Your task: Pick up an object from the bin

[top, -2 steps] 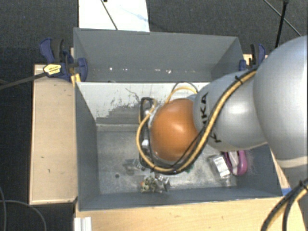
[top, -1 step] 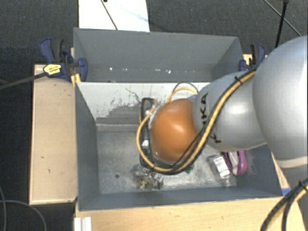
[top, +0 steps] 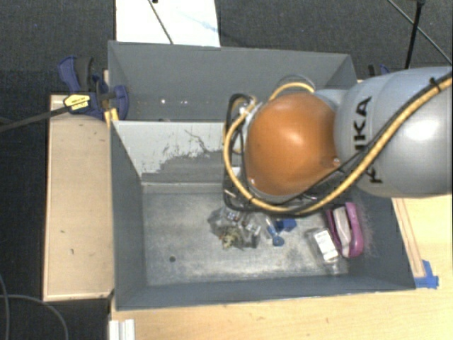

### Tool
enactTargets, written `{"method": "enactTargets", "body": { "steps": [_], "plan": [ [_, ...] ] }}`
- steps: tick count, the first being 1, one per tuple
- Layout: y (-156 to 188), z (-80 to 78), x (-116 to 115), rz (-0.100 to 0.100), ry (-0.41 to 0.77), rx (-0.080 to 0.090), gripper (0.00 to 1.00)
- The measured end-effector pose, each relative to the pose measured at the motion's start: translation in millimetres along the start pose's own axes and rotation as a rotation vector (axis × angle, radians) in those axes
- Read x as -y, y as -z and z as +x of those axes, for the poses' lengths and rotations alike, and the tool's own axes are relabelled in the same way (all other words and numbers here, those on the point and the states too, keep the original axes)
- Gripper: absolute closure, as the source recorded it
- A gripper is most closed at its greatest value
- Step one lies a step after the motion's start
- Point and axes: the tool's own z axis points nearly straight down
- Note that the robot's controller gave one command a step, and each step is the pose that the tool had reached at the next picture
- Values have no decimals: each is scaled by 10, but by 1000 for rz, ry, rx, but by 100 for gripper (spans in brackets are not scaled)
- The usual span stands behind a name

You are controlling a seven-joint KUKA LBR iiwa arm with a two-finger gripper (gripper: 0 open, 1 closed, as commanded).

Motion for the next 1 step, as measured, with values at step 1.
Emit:
{"method": "enactTargets", "body": {
  "steps": [1],
  "plan": [
    [676,229,79,-5,567,-3,100]
  ]
}}
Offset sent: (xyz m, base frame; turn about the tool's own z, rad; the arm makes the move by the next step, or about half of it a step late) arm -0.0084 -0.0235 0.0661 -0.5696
